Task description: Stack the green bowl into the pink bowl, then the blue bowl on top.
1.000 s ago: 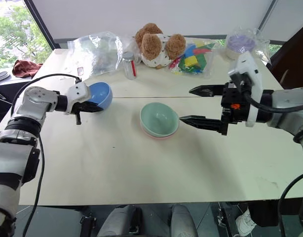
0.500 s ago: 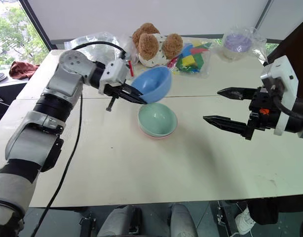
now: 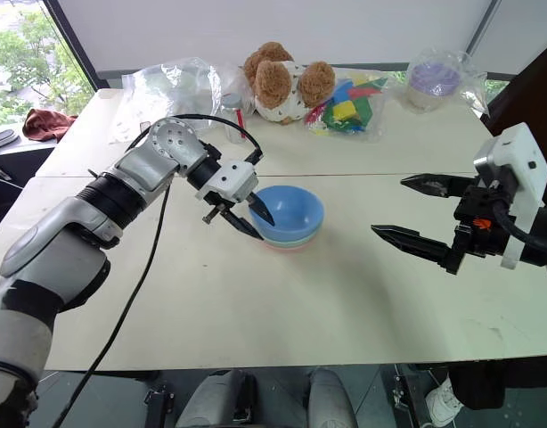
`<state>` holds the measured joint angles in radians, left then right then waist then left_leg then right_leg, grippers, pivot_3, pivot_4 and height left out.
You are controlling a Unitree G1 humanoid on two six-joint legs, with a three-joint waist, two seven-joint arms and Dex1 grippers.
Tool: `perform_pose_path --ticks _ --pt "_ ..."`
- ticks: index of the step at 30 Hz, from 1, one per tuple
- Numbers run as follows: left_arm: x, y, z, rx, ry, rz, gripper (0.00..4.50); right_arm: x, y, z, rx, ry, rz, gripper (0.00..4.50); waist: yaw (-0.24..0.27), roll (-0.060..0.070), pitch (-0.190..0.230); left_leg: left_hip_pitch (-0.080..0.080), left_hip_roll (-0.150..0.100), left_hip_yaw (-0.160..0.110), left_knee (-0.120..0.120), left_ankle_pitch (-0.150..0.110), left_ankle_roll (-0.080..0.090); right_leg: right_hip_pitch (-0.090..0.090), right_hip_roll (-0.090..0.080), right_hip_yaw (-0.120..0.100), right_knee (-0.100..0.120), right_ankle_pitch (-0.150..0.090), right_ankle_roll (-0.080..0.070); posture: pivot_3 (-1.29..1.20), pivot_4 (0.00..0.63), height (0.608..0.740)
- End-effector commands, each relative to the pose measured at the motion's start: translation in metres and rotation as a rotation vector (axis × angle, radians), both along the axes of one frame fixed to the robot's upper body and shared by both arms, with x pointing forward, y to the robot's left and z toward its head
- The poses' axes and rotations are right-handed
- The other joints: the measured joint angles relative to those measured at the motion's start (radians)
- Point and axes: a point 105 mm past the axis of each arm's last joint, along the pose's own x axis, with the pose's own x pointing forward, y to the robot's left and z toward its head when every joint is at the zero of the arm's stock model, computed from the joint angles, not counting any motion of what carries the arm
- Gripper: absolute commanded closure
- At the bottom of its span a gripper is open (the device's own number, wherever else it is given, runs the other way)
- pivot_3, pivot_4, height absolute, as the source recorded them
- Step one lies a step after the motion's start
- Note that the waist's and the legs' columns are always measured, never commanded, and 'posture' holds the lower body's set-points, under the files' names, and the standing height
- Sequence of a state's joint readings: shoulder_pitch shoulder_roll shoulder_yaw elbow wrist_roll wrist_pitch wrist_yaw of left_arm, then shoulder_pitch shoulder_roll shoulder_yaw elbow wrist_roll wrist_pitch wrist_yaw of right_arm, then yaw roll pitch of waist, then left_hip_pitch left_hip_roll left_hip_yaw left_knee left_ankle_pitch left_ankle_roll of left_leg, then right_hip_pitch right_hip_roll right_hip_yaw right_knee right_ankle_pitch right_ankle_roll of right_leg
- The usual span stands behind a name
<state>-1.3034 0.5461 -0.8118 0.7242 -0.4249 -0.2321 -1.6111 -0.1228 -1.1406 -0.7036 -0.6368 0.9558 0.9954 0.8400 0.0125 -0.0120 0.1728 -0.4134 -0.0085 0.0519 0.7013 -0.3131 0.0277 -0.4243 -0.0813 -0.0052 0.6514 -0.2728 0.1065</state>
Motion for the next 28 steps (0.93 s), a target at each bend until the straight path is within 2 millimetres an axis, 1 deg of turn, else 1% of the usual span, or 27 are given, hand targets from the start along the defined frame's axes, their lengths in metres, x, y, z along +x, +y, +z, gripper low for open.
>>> perform_pose_path --ticks 1,2,3,4,6,7,8,9,11,14,17,19,20,24,28 --pt "0.001 -0.009 0.026 -0.088 -0.032 -0.014 1.43 -0.004 0.000 0.011 -0.004 -0.062 -0.004 0.00 0.000 0.000 0.000 0.000 0.000 0.000 0.000 0.000 0.000 0.000 0.000 0.000 0.000 0.000 0.000 0.00 0.150 0.740" --pt "0.002 -0.011 0.032 -0.123 -0.030 -0.010 0.94 -0.003 0.000 0.011 -0.004 -0.063 -0.005 0.00 0.000 0.000 0.000 0.000 0.000 0.000 0.000 0.000 0.000 0.000 0.000 0.000 0.000 0.000 0.000 0.00 0.150 0.740" --pt "0.003 -0.012 0.036 -0.145 -0.029 -0.007 0.35 -0.003 0.000 0.011 -0.004 -0.064 -0.005 0.00 0.000 0.000 0.000 0.000 0.000 0.000 0.000 0.000 0.000 0.000 0.000 0.000 0.000 0.000 0.000 0.00 0.150 0.740" --pt "0.004 -0.014 0.045 -0.182 -0.023 0.003 0.08 -0.003 0.000 0.011 -0.005 -0.063 -0.003 0.00 0.000 0.000 0.000 0.000 0.000 0.000 0.000 0.000 0.000 0.000 0.000 0.000 0.000 0.000 0.000 0.00 0.150 0.740" --pt "0.005 -0.013 0.063 -0.264 -0.010 0.029 0.08 -0.001 0.000 0.012 -0.005 -0.062 0.004 0.00 0.000 0.000 0.000 0.000 0.000 0.000 0.000 0.000 0.000 0.000 0.000 0.000 0.000 0.000 0.000 0.00 0.150 0.740" --pt "0.006 -0.009 0.073 -0.303 -0.007 0.044 0.08 0.000 0.000 0.012 -0.007 -0.061 0.010 0.00 -0.001 0.000 0.000 0.000 0.000 0.000 0.000 0.000 0.000 0.000 0.000 -0.001 0.000 0.000 0.000 0.00 0.150 0.740" --pt "0.005 -0.007 0.078 -0.325 -0.005 0.052 0.08 0.000 0.000 0.012 -0.008 -0.060 0.014 0.00 -0.002 0.000 0.000 0.000 0.000 0.000 0.000 0.000 0.000 0.000 0.001 -0.001 0.000 0.000 0.000 0.00 0.150 0.740" --pt "0.006 0.001 0.086 -0.357 0.009 0.080 0.08 0.002 0.001 0.012 -0.008 -0.059 0.020 0.00 -0.004 0.000 0.000 0.000 0.000 0.000 0.000 0.000 0.000 0.000 0.001 -0.001 0.000 0.000 0.000 0.00 0.150 0.740" --pt "0.005 0.012 0.094 -0.393 0.031 0.119 0.08 0.003 0.001 0.012 -0.007 -0.056 0.029 0.00 -0.009 0.000 0.000 0.000 0.000 0.000 0.000 0.000 0.000 0.000 0.001 -0.001 0.000 0.000 0.000 0.00 0.150 0.740" --pt "0.006 0.046 0.101 -0.436 0.063 0.238 0.08 0.007 0.003 0.009 -0.015 -0.042 0.056 0.00 -0.018 0.000 0.000 0.001 0.000 0.000 0.000 0.000 0.000 0.000 0.001 -0.001 0.001 0.000 0.000 0.00 0.150 0.740" --pt "-0.001 0.087 0.099 -0.479 0.129 0.401 0.08 0.014 0.007 0.006 -0.022 -0.031 0.084 0.00 -0.033 0.000 0.000 0.002 0.001 0.000 -0.001 0.000 0.000 0.000 0.001 0.000 0.001 0.000 0.000 0.00 0.150 0.740" --pt "-0.009 0.103 0.096 -0.513 0.174 0.494 0.08 0.018 0.010 0.004 -0.022 -0.025 0.106 0.00 -0.031 0.001 0.000 0.002 0.001 0.000 -0.001 0.001 -0.002 0.000 0.001 0.000 0.001 0.000 0.000 0.00 0.150 0.740" --pt "-0.013 0.109 0.094 -0.525 0.184 0.532 0.08 0.020 0.011 0.003 -0.023 -0.021 0.116 0.00 -0.029 0.000 0.000 0.002 0.001 0.000 -0.001 0.003 -0.005 0.000 0.001 0.000 0.002 0.000 0.000 0.00 0.150 0.740" --pt "-0.030 0.130 0.079 -0.517 0.199 0.667 0.08 0.027 0.016 0.002 -0.022 -0.005 0.151 0.00 -0.017 0.000 0.000 0.002 0.001 -0.001 -0.001 0.003 -0.005 0.002 -0.001 0.000 0.000 0.000 0.000 0.00 0.150 0.740" --pt "-0.046 0.143 0.064 -0.534 0.239 0.774 0.08 0.033 0.016 -0.001 -0.023 0.010 0.168 0.00 -0.015 0.000 0.000 0.002 0.001 -0.001 -0.001 0.003 -0.005 0.003 -0.002 0.000 -0.001 0.000 0.000 0.00 0.150 0.740"
